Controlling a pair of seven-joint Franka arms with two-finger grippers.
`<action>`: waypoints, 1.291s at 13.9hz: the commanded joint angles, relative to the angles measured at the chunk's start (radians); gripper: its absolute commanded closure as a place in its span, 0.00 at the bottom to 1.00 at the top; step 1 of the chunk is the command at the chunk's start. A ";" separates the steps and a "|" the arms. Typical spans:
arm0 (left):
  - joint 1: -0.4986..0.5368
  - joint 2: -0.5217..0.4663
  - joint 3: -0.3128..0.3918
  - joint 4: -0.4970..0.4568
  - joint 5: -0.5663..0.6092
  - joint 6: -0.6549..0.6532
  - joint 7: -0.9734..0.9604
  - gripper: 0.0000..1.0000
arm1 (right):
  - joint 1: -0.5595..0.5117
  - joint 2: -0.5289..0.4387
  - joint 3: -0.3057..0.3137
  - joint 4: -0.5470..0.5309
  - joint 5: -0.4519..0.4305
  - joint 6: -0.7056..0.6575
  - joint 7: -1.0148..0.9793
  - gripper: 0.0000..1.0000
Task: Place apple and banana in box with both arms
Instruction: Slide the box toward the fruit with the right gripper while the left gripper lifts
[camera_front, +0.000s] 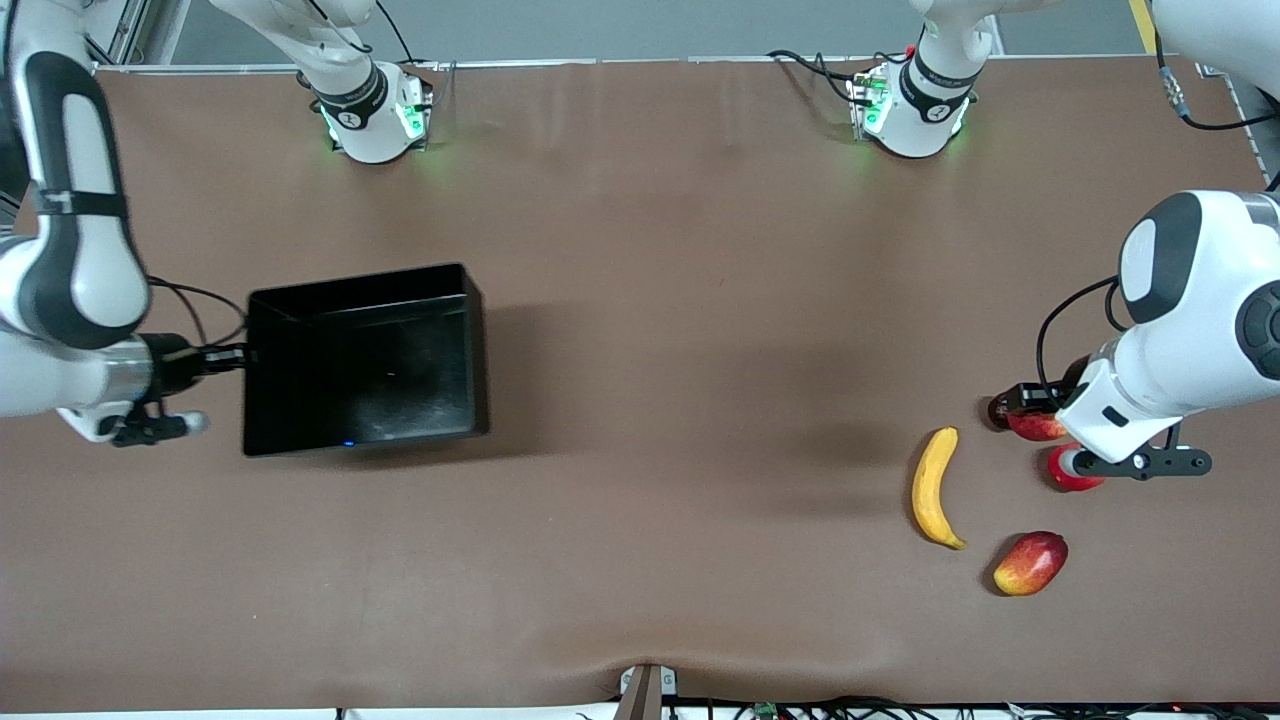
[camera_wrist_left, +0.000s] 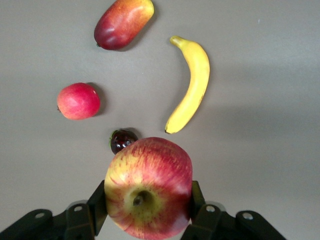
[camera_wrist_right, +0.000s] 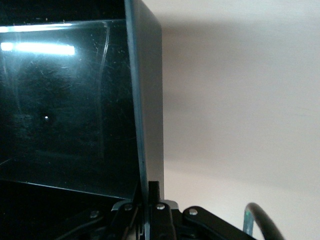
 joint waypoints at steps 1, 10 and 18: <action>0.008 -0.058 -0.012 -0.063 -0.027 -0.006 -0.014 1.00 | 0.099 -0.019 -0.007 0.010 0.092 -0.013 0.133 1.00; 0.005 -0.072 -0.087 -0.101 -0.032 -0.012 -0.143 1.00 | 0.440 0.029 -0.009 0.015 0.175 0.304 0.445 1.00; -0.012 -0.047 -0.242 -0.146 -0.032 0.040 -0.436 1.00 | 0.670 0.218 -0.009 0.033 0.184 0.635 0.738 1.00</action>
